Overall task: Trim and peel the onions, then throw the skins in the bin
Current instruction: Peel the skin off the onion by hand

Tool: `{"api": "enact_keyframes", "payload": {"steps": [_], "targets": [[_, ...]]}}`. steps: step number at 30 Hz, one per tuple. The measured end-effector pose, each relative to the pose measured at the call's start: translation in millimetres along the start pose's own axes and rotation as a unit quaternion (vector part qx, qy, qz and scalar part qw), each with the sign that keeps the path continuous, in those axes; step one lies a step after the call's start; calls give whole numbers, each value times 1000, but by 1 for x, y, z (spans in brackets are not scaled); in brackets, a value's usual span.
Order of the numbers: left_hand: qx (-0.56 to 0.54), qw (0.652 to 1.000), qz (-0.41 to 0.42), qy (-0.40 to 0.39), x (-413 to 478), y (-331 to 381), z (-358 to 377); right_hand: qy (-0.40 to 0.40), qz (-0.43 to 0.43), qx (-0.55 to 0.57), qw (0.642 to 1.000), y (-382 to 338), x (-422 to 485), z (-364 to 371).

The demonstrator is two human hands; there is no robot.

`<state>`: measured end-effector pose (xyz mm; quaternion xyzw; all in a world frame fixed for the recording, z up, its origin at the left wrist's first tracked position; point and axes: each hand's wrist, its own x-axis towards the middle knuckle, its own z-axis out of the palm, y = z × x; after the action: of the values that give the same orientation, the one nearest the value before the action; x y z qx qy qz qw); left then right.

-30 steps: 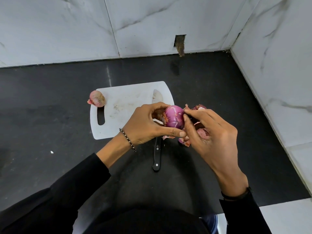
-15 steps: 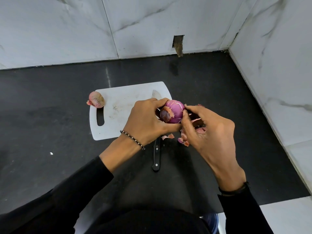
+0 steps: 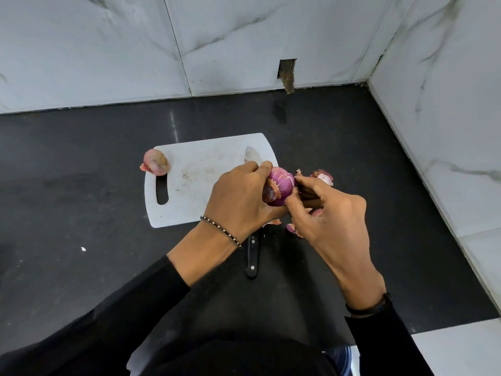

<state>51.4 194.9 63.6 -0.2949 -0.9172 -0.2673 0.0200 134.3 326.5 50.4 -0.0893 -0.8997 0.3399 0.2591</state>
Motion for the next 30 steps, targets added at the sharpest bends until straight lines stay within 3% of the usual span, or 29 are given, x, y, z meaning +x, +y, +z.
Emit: {"api": "enact_keyframes", "payload": {"steps": [7,12,17,22,30], "targets": [[2,999,34,-2,2,-5,4,7,32,23,999,2,-1,2],[-56,998,26,-1,1,-6,6,0,106,96,990,12,2,-6],[-104,994,44,-13,8,-10,7,-18,72,97,993,12,3,-17],[-133,987,85,-23,13,-16,2,-72,-20,80,994,21,7,-26],[-125,984,121,-33,8,-22,0,-137,20,144,980,17,14,-25]]}}
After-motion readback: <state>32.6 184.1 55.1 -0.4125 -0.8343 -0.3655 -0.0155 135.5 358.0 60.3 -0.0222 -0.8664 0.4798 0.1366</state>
